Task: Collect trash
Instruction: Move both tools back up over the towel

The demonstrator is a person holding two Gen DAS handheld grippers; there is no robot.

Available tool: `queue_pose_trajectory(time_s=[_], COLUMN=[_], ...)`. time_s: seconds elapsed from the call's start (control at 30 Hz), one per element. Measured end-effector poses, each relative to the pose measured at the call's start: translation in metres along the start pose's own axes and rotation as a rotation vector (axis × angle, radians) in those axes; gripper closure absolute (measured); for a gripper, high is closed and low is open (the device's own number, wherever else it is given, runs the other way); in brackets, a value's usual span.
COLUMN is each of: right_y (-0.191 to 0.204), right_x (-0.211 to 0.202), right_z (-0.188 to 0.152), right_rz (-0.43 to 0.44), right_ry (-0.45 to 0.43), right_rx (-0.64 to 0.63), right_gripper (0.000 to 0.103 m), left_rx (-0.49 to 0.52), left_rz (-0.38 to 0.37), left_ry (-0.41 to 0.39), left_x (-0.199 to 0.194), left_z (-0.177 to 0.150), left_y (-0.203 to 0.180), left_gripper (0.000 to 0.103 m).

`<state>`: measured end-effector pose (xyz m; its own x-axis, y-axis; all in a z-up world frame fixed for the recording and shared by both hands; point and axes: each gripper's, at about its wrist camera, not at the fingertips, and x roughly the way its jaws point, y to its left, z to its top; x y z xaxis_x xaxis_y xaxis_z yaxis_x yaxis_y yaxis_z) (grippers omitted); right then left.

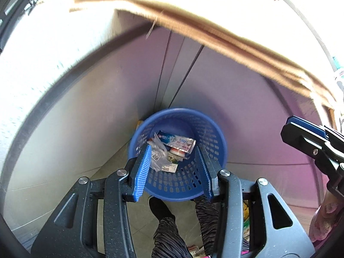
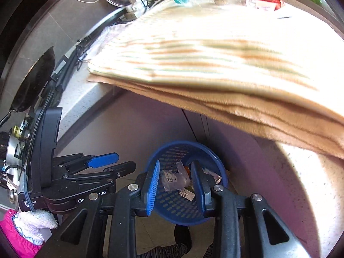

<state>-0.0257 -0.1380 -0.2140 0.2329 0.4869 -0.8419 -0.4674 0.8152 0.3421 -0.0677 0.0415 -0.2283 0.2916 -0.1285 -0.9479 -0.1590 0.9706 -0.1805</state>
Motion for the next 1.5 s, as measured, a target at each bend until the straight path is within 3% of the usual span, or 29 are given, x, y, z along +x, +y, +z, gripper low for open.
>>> queue_pose_trajectory(time_s=[0.27, 0.4, 0.67, 0.8, 1.1, 1.5], right_y=[0.001, -0.006, -0.039, -0.067, -0.133, -0.199], right_x=[-0.042, -0.067, -0.108, -0.123, -0.131, -0.114], right_z=[0.014, 0.024, 0.055, 0.073, 0.122, 0.191], right_rz=[0.037, 0.045, 0.053, 0.035, -0.016, 0.049], right_ry=[-0.064, -0.111, -0.190, -0.215, -0.232, -0.205], right_rx=[-0.030, -0.043, -0.002, 0.023, 0.086, 0.232], right_gripper=[0.055, 0.043, 0.027, 0.025, 0.025, 0.026], left_rx=[-0.017, -0.014, -0.033, -0.048, -0.108, -0.201], left_rz=[-0.008, -0.015, -0.044, -0.014, -0.033, -0.052], left_ry=[-0.061, -0.097, -0.168, -0.214, -0.261, -0.250], left_x=[-0.036, -0.051, -0.076, -0.080, -0.086, -0.074], left_z=[0.012, 0.021, 0.060, 0.087, 0.148, 0.223], left_y=[-0.010, -0.019, -0.042, -0.058, -0.084, -0.103], left_gripper=[0.060, 0.047, 0.040, 0.033, 0.027, 0.022])
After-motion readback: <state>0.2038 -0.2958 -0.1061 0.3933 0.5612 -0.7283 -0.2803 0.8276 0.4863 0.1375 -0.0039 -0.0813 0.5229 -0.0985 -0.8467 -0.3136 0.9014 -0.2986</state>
